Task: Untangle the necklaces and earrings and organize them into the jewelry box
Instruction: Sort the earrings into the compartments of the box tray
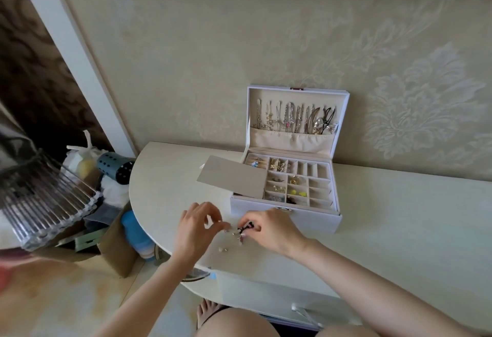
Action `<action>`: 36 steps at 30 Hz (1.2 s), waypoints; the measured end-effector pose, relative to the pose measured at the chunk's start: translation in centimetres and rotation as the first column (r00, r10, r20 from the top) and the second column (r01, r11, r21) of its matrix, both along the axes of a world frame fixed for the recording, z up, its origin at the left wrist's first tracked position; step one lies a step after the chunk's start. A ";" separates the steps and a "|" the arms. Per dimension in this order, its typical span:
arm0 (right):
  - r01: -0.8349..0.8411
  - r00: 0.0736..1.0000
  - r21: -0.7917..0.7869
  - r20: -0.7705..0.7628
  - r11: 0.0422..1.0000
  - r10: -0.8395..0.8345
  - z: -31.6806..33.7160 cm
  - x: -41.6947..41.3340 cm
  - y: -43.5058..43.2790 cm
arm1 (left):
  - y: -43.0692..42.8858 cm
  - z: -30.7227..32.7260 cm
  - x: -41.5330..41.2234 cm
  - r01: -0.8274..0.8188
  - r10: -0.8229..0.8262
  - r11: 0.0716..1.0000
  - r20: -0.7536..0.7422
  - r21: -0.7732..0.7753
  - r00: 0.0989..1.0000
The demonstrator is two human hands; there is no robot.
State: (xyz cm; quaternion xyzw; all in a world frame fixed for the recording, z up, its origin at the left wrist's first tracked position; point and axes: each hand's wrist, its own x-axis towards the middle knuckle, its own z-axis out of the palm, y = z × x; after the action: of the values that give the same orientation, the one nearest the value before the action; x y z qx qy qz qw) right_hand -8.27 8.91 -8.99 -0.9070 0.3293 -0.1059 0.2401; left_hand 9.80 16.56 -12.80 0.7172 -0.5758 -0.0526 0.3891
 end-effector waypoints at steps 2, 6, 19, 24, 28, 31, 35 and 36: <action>-0.024 0.999 0.011 -0.035 1.000 0.025 -0.6 0.7 0.1 | 0.8 -0.5 0.5 0.033 -0.034 0.998 0.020 0.059 0.999; -0.068 0.994 0.012 -0.090 0.998 0.069 -1.1 1.1 0.0 | 1.5 -1.4 0.9 0.138 -0.150 0.982 0.083 0.132 0.985; -0.042 0.995 -0.026 0.085 0.999 0.044 -3.0 -0.2 0.4 | 0.7 -2.9 -0.4 0.038 -0.058 0.986 0.124 0.160 0.991; 0.049 0.977 -0.094 0.213 0.994 -0.028 -3.1 -2.0 0.0 | 0.3 -2.4 -1.7 0.024 -0.020 0.999 0.153 -0.023 0.988; 0.085 0.966 -0.065 0.249 0.994 -0.066 -3.4 -3.1 -0.5 | -0.5 -2.3 -2.8 0.069 -0.062 0.997 0.238 -0.021 0.969; 0.096 0.959 -0.040 0.272 0.995 -0.082 -3.7 -3.4 -0.8 | -1.1 -2.8 -3.3 0.050 -0.056 0.998 0.293 0.028 0.955; 0.088 0.948 0.013 0.305 0.996 -0.088 -3.8 -3.6 -0.8 | -1.4 -3.1 -3.4 0.040 -0.050 0.998 0.282 0.041 0.958; 0.087 0.947 0.034 0.308 0.996 -0.094 -3.8 -3.7 -0.9 | -1.3 -3.2 -3.4 0.054 -0.063 0.998 0.283 0.037 0.957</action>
State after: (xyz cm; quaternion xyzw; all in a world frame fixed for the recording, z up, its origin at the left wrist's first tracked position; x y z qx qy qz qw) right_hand -11.95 8.03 -12.83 -0.8608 0.3300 -0.2541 0.2925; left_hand 6.44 15.27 -15.99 0.7054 -0.6458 0.0313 0.2905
